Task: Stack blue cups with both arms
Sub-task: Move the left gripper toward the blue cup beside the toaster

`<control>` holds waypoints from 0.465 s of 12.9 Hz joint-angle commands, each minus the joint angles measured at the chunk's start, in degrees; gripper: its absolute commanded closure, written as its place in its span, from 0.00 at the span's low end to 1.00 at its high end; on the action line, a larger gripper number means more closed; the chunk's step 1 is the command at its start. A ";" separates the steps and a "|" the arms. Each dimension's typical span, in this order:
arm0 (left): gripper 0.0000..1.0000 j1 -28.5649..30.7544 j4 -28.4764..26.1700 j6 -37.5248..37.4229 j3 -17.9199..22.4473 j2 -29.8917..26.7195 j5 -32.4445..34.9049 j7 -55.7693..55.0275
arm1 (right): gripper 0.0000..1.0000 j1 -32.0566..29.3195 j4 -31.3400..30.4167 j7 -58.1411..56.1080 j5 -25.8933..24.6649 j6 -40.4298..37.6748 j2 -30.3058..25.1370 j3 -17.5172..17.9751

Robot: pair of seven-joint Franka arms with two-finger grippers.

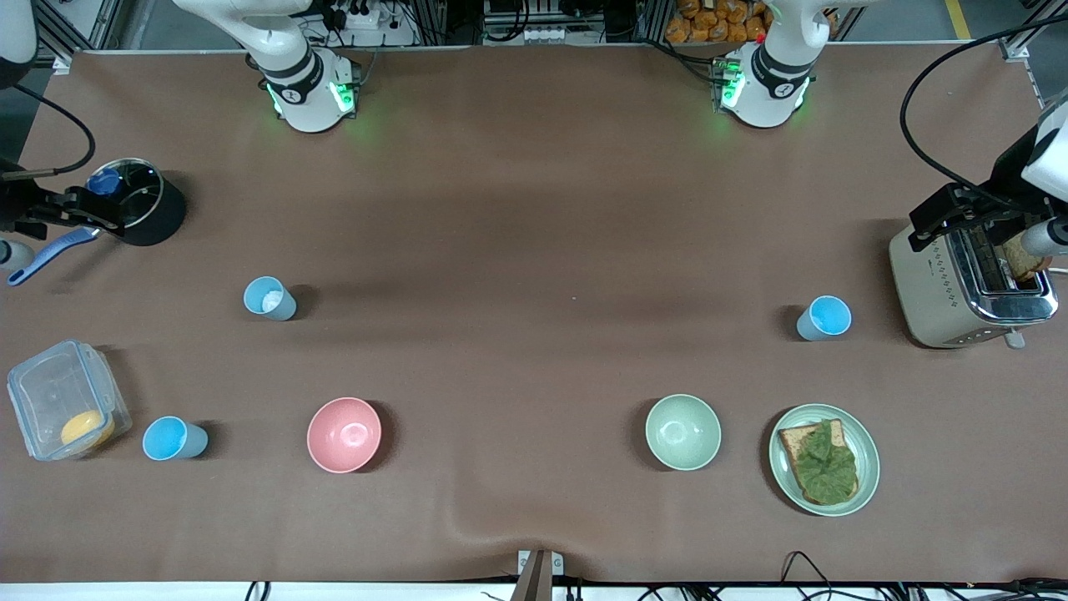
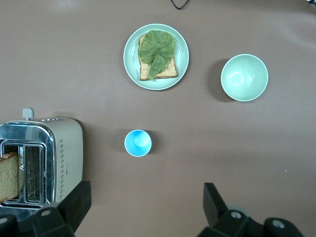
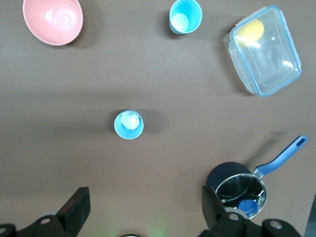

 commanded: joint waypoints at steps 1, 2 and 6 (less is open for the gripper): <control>0.00 0.33 0.78 -1.50 0.26 0.01 -0.50 1.23 | 0.00 -1.97 0.92 9.30 4.45 -0.76 0.05 1.56; 0.00 0.42 0.95 -1.58 0.43 0.18 -0.42 1.14 | 0.00 -1.98 0.92 9.54 4.49 -0.84 0.05 1.64; 0.00 1.20 -2.71 -0.71 0.61 2.98 3.63 5.08 | 0.00 -2.06 2.06 9.55 4.93 -0.93 0.31 1.47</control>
